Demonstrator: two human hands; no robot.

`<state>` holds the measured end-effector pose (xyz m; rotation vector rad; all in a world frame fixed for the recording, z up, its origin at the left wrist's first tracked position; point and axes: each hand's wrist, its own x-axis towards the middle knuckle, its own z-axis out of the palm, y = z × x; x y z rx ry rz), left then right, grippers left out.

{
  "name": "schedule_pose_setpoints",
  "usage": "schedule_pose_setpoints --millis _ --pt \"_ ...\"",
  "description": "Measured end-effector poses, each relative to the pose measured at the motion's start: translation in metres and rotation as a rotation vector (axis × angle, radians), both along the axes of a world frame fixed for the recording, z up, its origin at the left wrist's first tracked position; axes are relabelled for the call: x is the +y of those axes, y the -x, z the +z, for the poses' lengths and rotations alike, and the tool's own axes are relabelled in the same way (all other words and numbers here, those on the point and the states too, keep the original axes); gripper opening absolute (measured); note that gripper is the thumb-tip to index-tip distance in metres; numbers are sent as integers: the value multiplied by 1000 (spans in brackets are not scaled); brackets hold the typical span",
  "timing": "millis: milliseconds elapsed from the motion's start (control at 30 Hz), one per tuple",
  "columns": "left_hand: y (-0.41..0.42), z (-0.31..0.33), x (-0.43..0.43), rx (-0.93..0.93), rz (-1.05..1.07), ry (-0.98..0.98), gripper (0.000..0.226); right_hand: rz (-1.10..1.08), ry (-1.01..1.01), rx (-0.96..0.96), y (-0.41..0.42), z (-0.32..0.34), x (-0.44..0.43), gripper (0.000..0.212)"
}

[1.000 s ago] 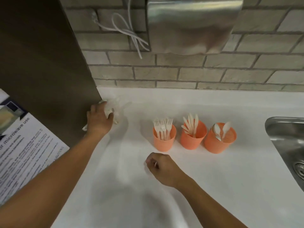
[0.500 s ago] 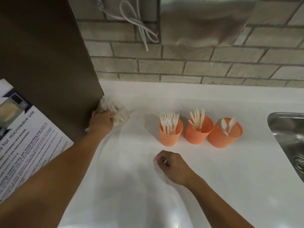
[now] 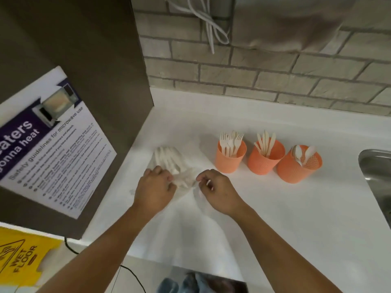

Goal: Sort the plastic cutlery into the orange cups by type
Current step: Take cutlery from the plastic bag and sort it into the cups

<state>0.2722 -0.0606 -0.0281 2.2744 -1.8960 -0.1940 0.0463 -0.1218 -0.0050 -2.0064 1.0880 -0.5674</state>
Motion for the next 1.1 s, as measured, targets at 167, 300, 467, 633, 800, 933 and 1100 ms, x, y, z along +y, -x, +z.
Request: schedule_pose_setpoints --millis 167,300,467,633,800,933,1100 --pt "53 0 58 131 -78 142 33 -10 142 -40 -9 2 5 28" --pt "81 -8 84 208 -314 143 25 210 311 113 7 -1 11 38" --pt "100 -2 78 273 -544 104 17 324 329 382 54 -6 24 31" --pt "119 4 60 303 -523 146 14 95 334 484 108 -16 34 28" --pt "148 11 37 307 -418 186 18 -128 313 580 154 -18 46 26" --pt "165 14 23 464 -315 143 18 -187 271 602 177 -14 54 24" --pt "178 17 15 472 -265 22 31 -217 312 432 183 -9 58 34"
